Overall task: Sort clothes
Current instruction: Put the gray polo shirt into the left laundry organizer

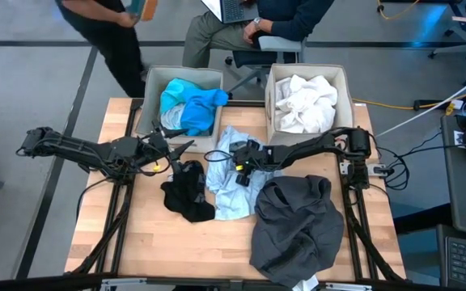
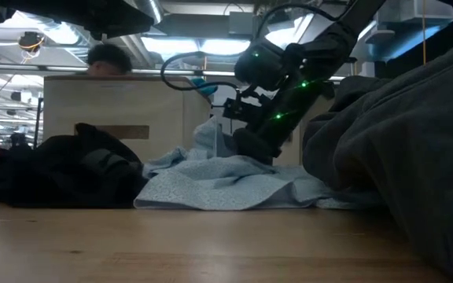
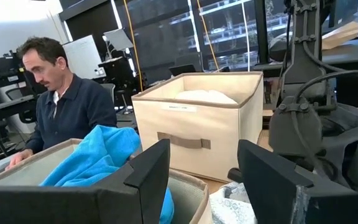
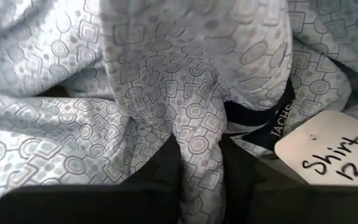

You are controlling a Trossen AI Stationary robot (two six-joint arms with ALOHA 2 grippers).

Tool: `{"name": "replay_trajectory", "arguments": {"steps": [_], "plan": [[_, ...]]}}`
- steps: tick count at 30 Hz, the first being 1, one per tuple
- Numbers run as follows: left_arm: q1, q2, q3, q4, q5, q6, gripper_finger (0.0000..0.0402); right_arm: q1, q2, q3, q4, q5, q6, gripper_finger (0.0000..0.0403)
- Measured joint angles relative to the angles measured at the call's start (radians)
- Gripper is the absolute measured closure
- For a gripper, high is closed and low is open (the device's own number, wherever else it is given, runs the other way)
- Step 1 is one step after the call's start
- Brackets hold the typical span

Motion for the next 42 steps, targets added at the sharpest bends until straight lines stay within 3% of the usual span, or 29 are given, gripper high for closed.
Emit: {"name": "replay_trajectory", "arguments": {"steps": [9, 32, 42], "plan": [[0.0, 0.0, 0.0, -0.001, 0.0, 0.0, 0.0222, 0.027, -0.176, -0.006, -0.064, 0.084, -0.072, 0.0366], [0.0, 0.0, 0.0, -0.002, 0.0, 0.0, 0.0222, 0.025, -0.723, 0.005, -0.064, 0.053, -0.171, 0.0366], [0.0, 0.0, 0.0, 0.001, 0.0, 0.0, 0.0222, 0.026, -0.778, 0.167, -0.069, 0.101, -0.28, 0.0366]]}}
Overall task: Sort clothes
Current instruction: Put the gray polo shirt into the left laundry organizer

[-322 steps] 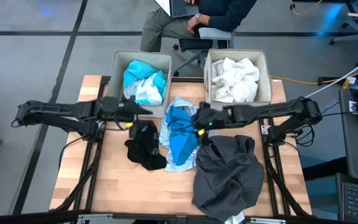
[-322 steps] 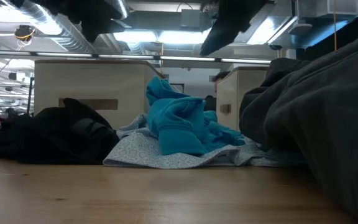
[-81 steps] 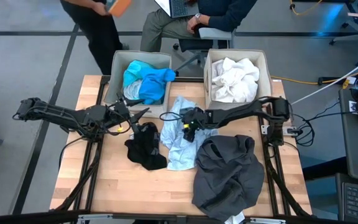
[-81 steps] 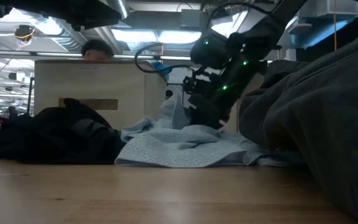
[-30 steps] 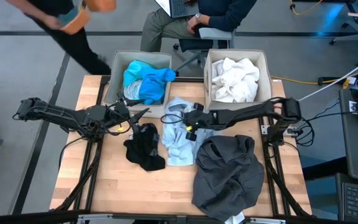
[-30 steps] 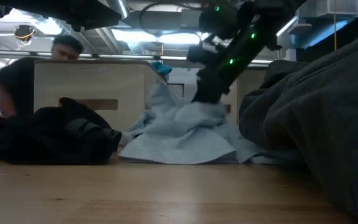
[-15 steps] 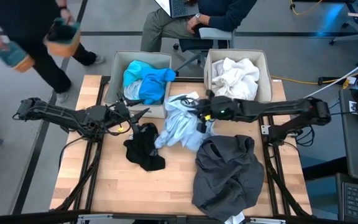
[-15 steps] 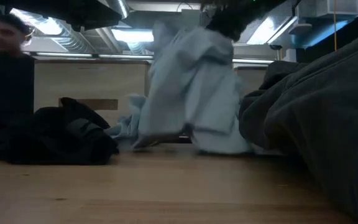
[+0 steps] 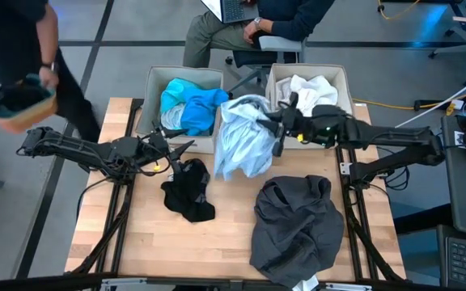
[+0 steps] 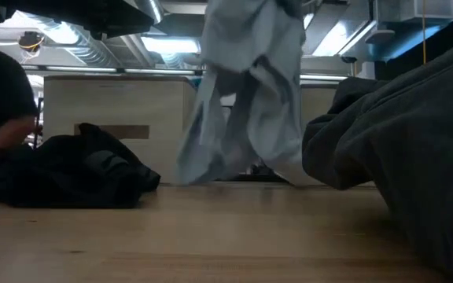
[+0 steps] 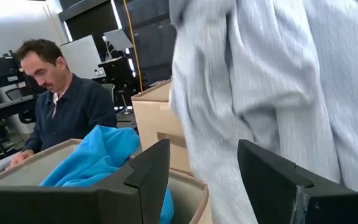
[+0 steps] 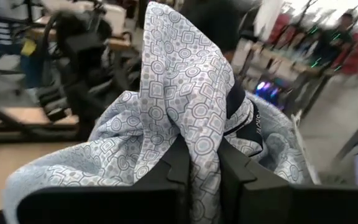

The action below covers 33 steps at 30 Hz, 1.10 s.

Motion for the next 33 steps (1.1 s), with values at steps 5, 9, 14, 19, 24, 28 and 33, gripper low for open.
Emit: {"name": "replay_trajectory", "arguments": {"steps": [5, 9, 14, 19, 24, 28, 33], "plan": [[0.0, -0.001, 0.0, 0.023, 0.0, 0.007, 0.0222, -0.005, 0.0, 0.069, 0.01, 0.083, -0.087, 0.0362], [0.0, -0.002, 0.0, 0.058, 0.0, 0.019, 0.0222, -0.046, 0.003, 0.093, 0.063, 0.077, -0.127, 0.0365], [0.0, -0.015, 0.0, 0.068, -0.002, 0.018, 0.0222, -0.133, 0.045, 0.119, 0.137, 0.054, -0.13, 0.0361], [0.0, -0.036, 0.0, 0.066, -0.011, 0.0, 0.0222, -0.218, 0.127, 0.18, 0.19, -0.046, -0.128, 0.0362], [0.0, -0.039, 0.0, 0.065, -0.011, -0.005, 0.0222, -0.252, 0.254, 0.317, 0.242, -0.151, -0.128, 0.0364], [0.0, -0.039, 0.0, 0.056, -0.011, -0.008, 0.0222, -0.252, 0.386, 0.486, 0.245, -0.189, -0.133, 0.0361], [0.0, -0.039, 0.0, 0.052, -0.011, -0.014, 0.0222, -0.25, 0.566, 0.738, 0.248, -0.273, -0.152, 0.0359]]}}
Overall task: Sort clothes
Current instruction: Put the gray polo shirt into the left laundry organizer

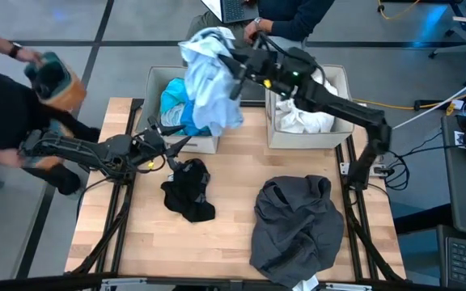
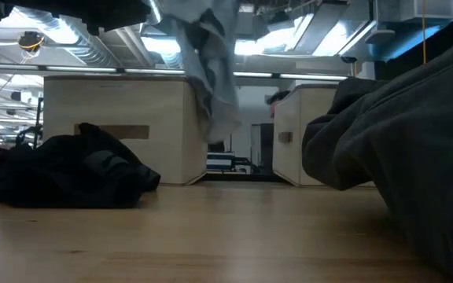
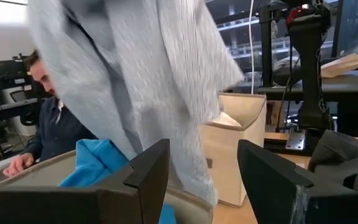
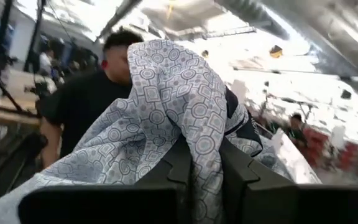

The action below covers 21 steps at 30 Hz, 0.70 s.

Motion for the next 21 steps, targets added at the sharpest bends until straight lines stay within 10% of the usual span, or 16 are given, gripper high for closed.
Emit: {"name": "replay_trajectory", "arguments": {"steps": [9, 21], "plan": [[-0.001, -0.002, 0.0, -0.019, 0.0, 0.011, 0.0222, -0.02, 0.298, 0.347, -0.01, -0.087, 0.007, 0.0358], [-0.084, -0.19, 0.0, -0.176, -0.165, 0.008, 0.0222, -0.026, 0.491, 0.368, -0.143, -0.086, 0.084, 0.0357]]}}
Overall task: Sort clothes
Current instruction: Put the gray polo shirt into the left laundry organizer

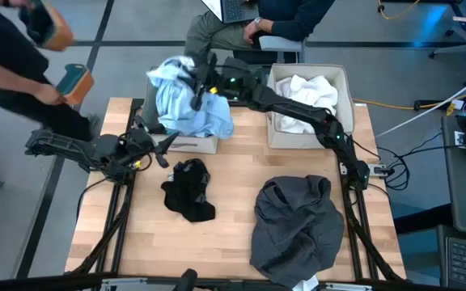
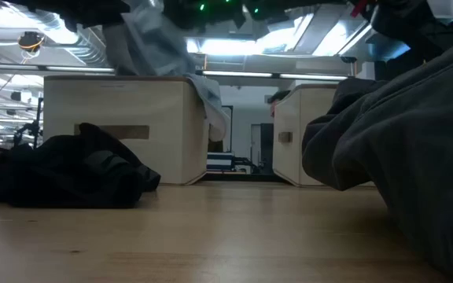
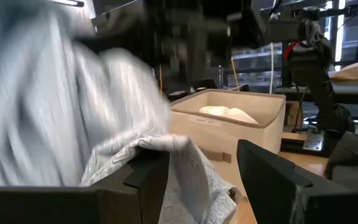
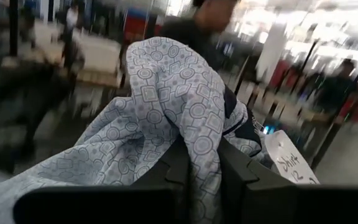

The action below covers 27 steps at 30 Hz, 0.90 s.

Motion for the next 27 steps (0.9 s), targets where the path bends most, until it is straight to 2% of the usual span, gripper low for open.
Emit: {"name": "replay_trajectory", "arguments": {"steps": [7, 10, 13, 17, 21, 27], "plan": [[-0.004, -0.075, 0.0, -0.099, -0.003, -0.054, 0.0222, 0.001, 0.06, 0.0, -0.133, -0.003, 0.002, 0.0357], [-0.003, -0.083, 0.0, -0.133, -0.052, -0.078, 0.0222, 0.001, 0.07, 0.0, -0.177, -0.011, 0.004, 0.0347], [-0.002, -0.084, 0.0, -0.145, -0.09, -0.083, 0.0222, 0.002, 0.07, 0.0, -0.205, -0.016, 0.03, 0.0314], [-0.002, -0.084, 0.0, -0.145, -0.091, -0.083, 0.0222, 0.002, 0.069, 0.0, -0.212, -0.007, 0.131, 0.0244], [-0.002, -0.085, 0.0, -0.156, -0.091, -0.083, 0.0222, 0.005, 0.035, 0.004, -0.292, -0.005, 0.125, 0.0188], [-0.002, -0.084, 0.0, -0.161, -0.09, -0.082, 0.0222, 0.026, -0.093, 0.018, -0.431, 0.091, 0.069, 0.0159]]}}
